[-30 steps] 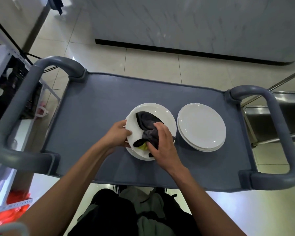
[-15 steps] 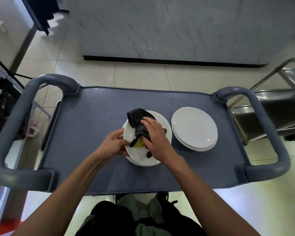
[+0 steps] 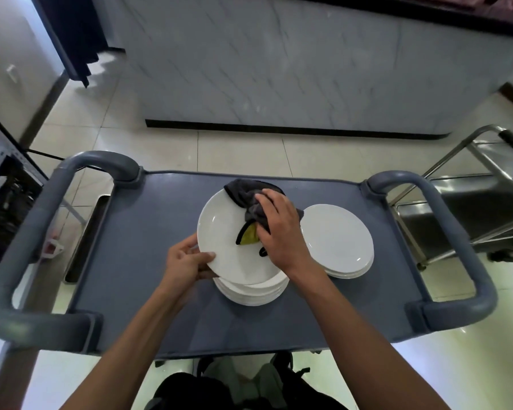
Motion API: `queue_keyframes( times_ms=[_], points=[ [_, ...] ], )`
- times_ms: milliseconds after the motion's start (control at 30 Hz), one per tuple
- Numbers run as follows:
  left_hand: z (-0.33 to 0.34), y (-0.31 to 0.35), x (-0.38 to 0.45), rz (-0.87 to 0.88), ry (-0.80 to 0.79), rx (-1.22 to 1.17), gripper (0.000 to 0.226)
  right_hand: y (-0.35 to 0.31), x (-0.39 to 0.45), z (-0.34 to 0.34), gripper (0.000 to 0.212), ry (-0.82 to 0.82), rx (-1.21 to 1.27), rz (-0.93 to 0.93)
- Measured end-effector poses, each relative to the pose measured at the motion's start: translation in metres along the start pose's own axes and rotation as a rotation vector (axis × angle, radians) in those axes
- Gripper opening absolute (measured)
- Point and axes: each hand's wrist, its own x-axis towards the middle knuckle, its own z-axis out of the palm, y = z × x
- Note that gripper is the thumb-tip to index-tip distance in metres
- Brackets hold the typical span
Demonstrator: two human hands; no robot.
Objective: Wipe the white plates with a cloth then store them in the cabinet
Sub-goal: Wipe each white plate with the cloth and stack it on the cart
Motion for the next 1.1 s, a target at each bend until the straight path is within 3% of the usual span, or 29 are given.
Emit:
queue_keyframes(
  times_ms=[267, 700, 1100],
  points=[
    [0.009, 0.009, 0.000, 0.034, 0.081, -0.107, 0.046, -0.002, -0.026, -0.002, 0.062, -0.039, -0.053, 0.039],
    [0.011, 0.018, 0.003, 0.061, 0.081, -0.090, 0.041, -0.027, -0.052, 0.017, 0.054, -0.098, 0.049, -0.073],
    [0.000, 0.020, 0.005, 0.008, 0.003, -0.043, 0.042, 0.003, -0.018, -0.015, 0.055, 0.000, 0.000, 0.092]
  ],
)
